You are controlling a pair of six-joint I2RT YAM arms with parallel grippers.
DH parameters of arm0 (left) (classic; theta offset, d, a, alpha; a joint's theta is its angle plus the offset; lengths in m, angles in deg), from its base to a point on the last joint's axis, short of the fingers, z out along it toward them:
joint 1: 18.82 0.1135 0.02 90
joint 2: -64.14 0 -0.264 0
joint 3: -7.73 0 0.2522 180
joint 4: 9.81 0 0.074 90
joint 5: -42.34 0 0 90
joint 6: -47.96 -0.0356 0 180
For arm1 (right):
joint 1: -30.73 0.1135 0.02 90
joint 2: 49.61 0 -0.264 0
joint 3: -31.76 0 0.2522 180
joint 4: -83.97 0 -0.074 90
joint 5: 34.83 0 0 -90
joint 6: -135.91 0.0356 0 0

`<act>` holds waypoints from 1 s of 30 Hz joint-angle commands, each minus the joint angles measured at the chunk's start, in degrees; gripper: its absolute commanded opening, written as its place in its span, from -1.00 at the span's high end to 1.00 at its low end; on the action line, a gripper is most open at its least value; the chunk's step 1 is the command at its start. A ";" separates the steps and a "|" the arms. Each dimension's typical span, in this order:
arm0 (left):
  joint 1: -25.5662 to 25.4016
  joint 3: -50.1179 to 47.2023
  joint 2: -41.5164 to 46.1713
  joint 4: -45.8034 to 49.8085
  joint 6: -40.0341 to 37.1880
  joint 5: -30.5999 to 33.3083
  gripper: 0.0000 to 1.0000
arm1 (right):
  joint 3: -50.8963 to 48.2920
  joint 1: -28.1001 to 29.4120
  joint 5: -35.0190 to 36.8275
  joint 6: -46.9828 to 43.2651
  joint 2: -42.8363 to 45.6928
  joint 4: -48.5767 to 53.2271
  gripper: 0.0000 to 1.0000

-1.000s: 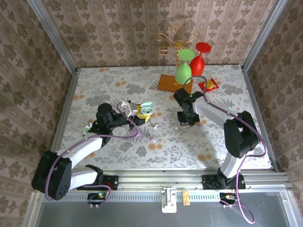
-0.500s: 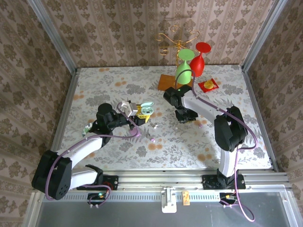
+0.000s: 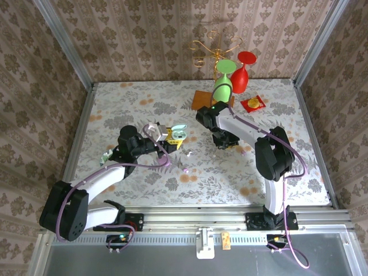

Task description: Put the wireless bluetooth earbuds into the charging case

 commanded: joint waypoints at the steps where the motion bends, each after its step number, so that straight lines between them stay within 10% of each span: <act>1: 0.42 -0.07 -0.57 -1.03 -1.04 -0.65 0.52 | 2.03 0.01 2.18 1.98 -1.51 3.68 0.63; 30: 0.73 0.05 -3.43 -2.61 -1.09 0.74 0.52 | 6.43 -0.03 3.99 6.15 -7.03 9.17 0.68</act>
